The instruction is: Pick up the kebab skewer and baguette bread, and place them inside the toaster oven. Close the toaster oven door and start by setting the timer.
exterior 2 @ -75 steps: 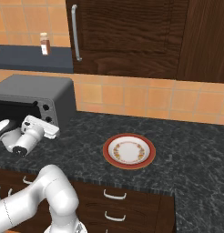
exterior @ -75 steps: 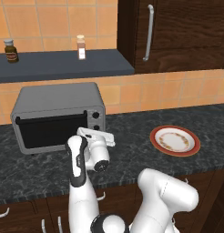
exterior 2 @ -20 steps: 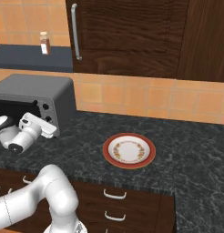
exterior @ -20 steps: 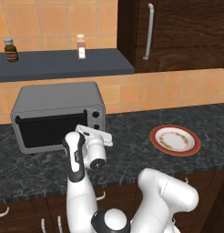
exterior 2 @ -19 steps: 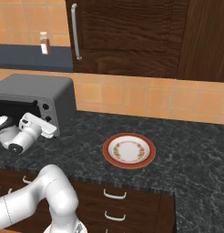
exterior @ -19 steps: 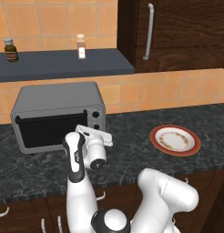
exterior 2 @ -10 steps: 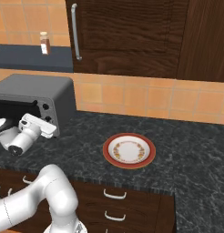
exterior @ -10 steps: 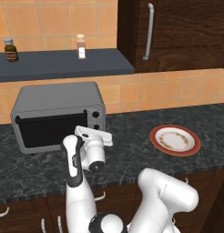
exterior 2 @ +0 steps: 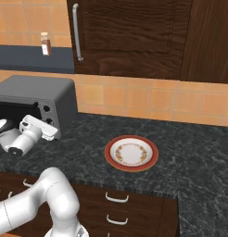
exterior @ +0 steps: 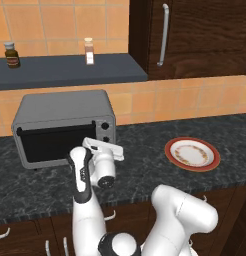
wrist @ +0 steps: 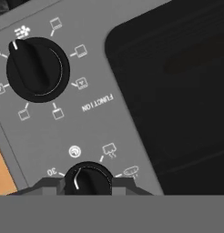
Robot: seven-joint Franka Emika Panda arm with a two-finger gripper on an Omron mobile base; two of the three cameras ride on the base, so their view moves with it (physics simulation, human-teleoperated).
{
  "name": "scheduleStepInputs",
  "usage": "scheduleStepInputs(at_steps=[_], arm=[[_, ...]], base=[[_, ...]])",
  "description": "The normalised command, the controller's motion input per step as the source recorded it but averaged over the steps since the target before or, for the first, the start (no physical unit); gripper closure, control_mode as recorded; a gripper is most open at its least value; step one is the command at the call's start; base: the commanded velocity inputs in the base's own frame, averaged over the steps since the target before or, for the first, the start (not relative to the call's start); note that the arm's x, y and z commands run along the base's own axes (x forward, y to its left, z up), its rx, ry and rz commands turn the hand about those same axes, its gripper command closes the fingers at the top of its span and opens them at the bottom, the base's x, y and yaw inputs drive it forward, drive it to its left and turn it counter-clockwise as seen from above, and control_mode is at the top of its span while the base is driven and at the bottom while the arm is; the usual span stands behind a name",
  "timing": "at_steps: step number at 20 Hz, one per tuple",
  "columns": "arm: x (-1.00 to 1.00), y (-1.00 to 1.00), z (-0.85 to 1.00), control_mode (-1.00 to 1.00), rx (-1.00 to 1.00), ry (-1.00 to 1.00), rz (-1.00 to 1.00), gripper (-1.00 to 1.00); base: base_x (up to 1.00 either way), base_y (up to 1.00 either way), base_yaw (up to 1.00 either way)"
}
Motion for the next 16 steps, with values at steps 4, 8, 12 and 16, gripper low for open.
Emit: scheduleStepInputs(at_steps=[4,8,12,16], arm=[[-0.02,-0.06,0.00,-1.00,0.70,-0.22,-0.26,1.00],[0.00,0.00,0.00,-1.00,0.66,-0.23,-0.38,1.00],[-0.06,0.00,0.00,-1.00,0.68,-0.18,-0.37,1.00],[-0.02,0.01,0.00,-1.00,0.66,-0.18,-0.36,1.00]], base=[[0.00,0.00,0.00],[0.00,0.00,0.00],[0.00,0.00,0.00],[0.00,0.00,0.00]])
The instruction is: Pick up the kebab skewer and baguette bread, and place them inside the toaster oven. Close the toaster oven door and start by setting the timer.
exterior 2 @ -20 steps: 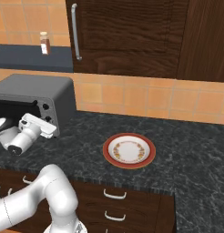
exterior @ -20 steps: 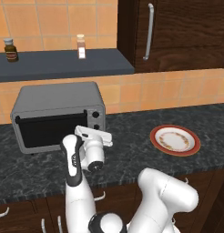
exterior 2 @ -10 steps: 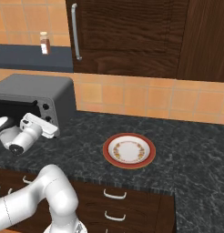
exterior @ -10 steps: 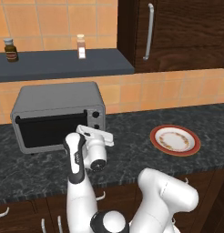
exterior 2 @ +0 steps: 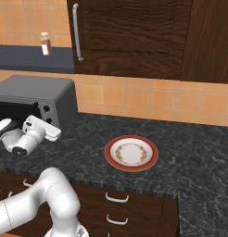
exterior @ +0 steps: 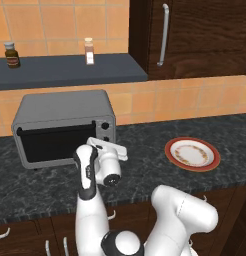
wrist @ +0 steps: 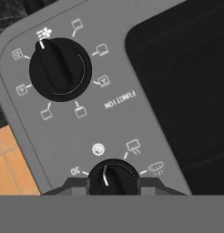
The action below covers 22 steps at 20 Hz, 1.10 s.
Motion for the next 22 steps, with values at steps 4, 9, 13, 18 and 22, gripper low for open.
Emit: scheduleStepInputs(at_steps=[4,9,13,18,22], arm=[[0.00,0.11,0.00,-1.00,0.70,-0.20,-0.42,1.00],[-0.06,0.22,0.00,-1.00,0.71,-0.23,-0.48,1.00],[-0.03,0.18,0.00,-1.00,0.58,-0.24,-0.39,1.00],[0.00,0.02,0.00,-1.00,0.20,-0.17,-0.18,1.00],[0.00,0.00,0.00,-1.00,0.22,-0.19,-0.18,1.00]], base=[[0.00,0.00,0.00],[0.00,0.00,0.00],[0.00,0.00,0.00],[0.00,0.00,0.00],[0.00,0.00,0.00]])
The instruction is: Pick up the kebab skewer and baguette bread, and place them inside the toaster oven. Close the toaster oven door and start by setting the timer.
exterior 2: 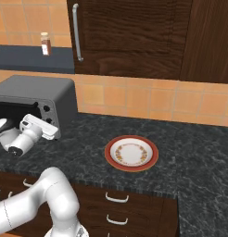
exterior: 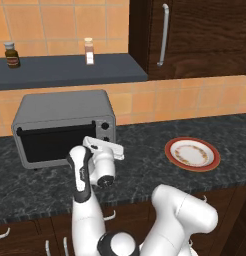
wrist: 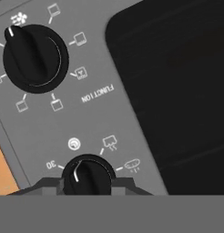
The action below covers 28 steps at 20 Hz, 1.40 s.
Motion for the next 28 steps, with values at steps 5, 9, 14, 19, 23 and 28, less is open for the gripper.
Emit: scheduleStepInputs(at_steps=[5,9,14,19,23,28], arm=[[0.00,0.00,0.00,-1.00,0.31,-0.23,-0.19,1.00],[0.00,0.00,0.00,-1.00,0.35,-0.24,-0.19,1.00],[0.00,0.00,0.00,-1.00,0.50,-0.29,-0.20,1.00],[-0.04,0.02,0.00,-1.00,0.57,-0.27,-0.18,1.00],[-0.18,0.01,0.00,-1.00,0.72,-0.29,-0.21,1.00],[-0.27,0.00,0.00,-1.00,0.85,-0.25,-0.25,1.00]], base=[[0.00,0.00,0.00],[0.00,0.00,0.00],[0.00,0.00,0.00],[0.00,0.00,0.00],[0.00,0.00,0.00],[0.00,0.00,0.00]])
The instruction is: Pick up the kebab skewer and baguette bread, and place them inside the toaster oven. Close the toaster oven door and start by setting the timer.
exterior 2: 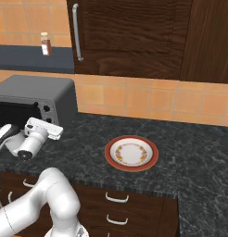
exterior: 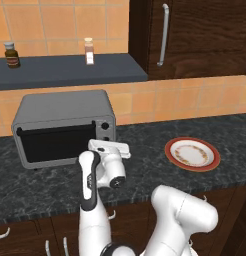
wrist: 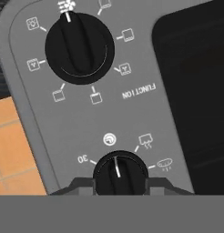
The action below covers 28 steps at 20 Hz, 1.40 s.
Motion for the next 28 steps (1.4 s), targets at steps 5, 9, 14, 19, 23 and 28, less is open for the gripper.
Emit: scheduleStepInputs(at_steps=[5,9,14,19,23,28], arm=[[-0.29,0.17,0.00,-1.00,0.90,-0.24,-0.30,1.00],[-0.30,0.32,0.00,-1.00,0.87,-0.25,-0.31,1.00],[-0.52,0.25,0.00,-1.00,0.91,-0.26,-0.38,1.00],[-0.74,0.12,-0.21,-1.00,0.90,-0.22,-0.40,1.00],[-1.00,0.14,-0.35,-1.00,0.78,-0.12,-0.37,1.00],[-0.68,0.17,-0.14,-1.00,0.50,-0.03,-0.18,1.00]], base=[[0.00,0.00,0.00],[0.00,0.00,0.00],[0.00,0.00,0.00],[0.00,0.00,0.00],[0.00,0.00,0.00],[0.00,0.00,0.00]])
